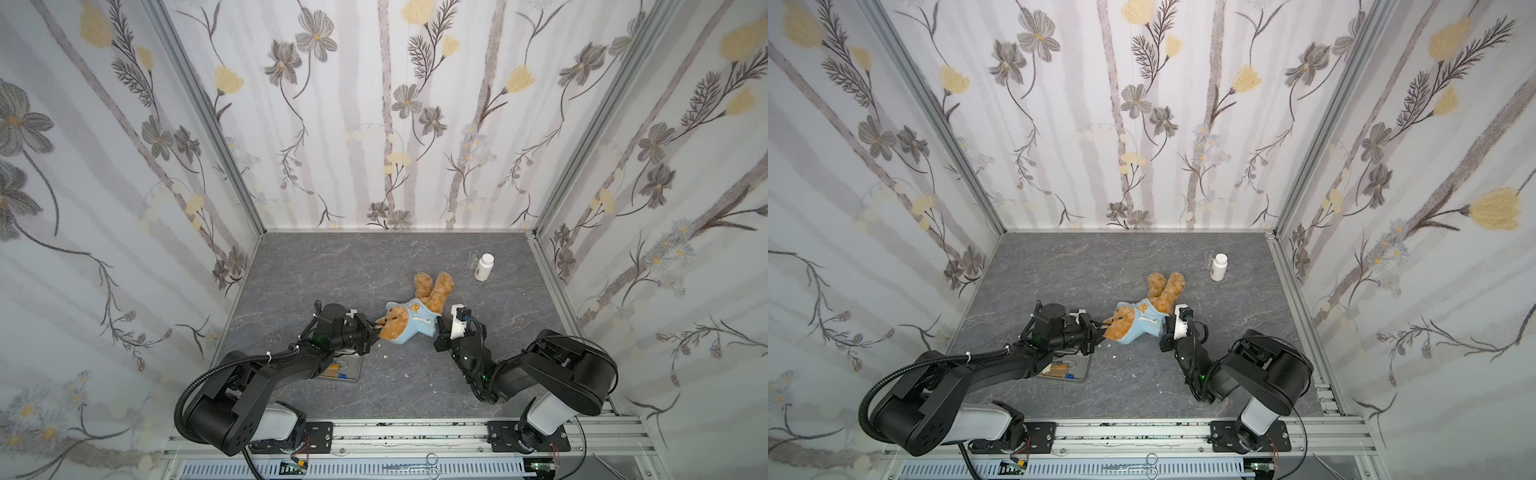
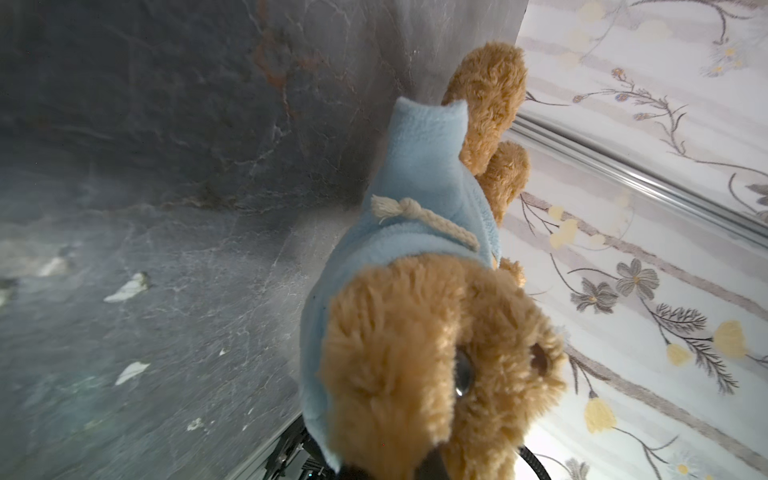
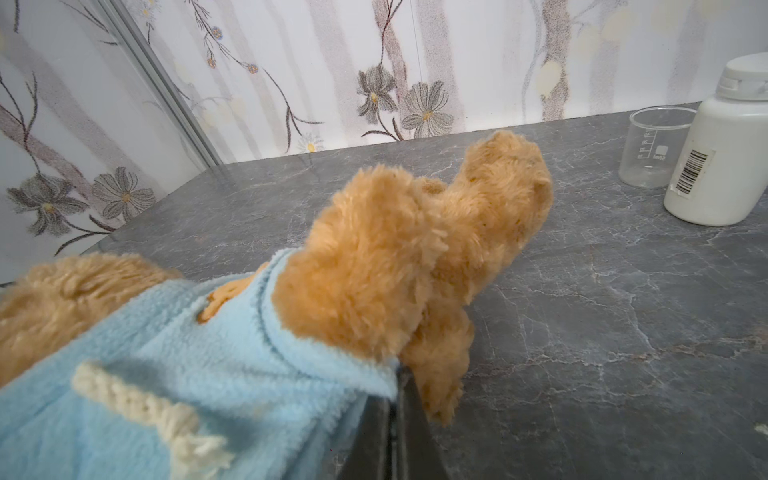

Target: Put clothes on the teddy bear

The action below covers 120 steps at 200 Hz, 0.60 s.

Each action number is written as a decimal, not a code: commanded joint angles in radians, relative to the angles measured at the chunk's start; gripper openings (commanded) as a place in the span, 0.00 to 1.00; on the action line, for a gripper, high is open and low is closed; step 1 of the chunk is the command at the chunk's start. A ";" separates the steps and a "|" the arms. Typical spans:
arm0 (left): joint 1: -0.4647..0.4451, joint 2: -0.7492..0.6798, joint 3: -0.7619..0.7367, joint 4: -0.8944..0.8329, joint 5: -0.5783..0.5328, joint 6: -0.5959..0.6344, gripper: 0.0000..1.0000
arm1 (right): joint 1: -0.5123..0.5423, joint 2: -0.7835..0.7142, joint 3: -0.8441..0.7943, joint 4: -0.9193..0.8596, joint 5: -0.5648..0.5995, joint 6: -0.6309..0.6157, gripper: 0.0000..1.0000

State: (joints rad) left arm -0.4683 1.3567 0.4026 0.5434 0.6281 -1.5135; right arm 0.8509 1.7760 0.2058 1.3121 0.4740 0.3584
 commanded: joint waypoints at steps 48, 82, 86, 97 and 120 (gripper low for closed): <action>-0.002 -0.030 0.099 -0.416 -0.151 0.483 0.00 | -0.059 -0.104 0.007 -0.188 0.187 0.133 0.00; -0.024 -0.032 0.161 -0.524 -0.237 0.628 0.00 | -0.070 -0.141 0.025 -0.279 0.213 0.163 0.00; -0.027 -0.031 0.166 -0.535 -0.247 0.643 0.00 | -0.074 -0.145 0.027 -0.287 0.212 0.168 0.00; -0.038 -0.030 0.180 -0.554 -0.270 0.685 0.00 | -0.083 -0.151 0.026 -0.302 0.207 0.177 0.00; -0.086 -0.026 0.216 -0.615 -0.364 0.783 0.00 | -0.099 -0.157 0.025 -0.330 0.200 0.201 0.00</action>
State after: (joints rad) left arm -0.5247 1.3270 0.5915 0.1318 0.4591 -0.9066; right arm 0.7773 1.6283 0.2298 1.0344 0.4610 0.5110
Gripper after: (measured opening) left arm 0.068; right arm 0.048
